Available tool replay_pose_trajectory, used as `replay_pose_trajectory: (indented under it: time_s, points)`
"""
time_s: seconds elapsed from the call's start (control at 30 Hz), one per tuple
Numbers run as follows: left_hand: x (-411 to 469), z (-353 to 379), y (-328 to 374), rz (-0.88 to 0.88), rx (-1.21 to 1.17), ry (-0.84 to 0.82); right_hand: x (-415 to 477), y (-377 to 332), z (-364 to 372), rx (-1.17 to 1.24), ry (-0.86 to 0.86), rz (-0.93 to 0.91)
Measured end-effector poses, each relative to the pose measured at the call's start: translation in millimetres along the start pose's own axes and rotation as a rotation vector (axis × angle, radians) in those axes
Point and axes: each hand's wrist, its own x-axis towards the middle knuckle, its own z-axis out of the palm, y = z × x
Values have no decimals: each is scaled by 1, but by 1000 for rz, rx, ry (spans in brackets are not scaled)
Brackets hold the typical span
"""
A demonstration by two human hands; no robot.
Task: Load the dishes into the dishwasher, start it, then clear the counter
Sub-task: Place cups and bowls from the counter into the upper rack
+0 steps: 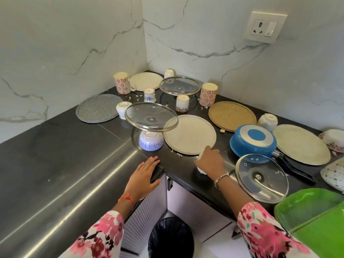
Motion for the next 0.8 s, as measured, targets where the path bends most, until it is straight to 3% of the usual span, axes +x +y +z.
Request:
replay_pose_trajectory:
  time_s: [0.33,0.47,0.57,0.8]
  points:
    - [-9,4,11,-19,184,-3,-17,4,1,21,-12,-120]
    - [-28,7,30,-72,150,-36,-43,14,2,23,-67,-169]
    - [-63,10,46,-102,115,-71,-82,28,12,50,-51,-189]
    - [-206,56,74,22,163,-157,-218,71,86,48,22,-160]
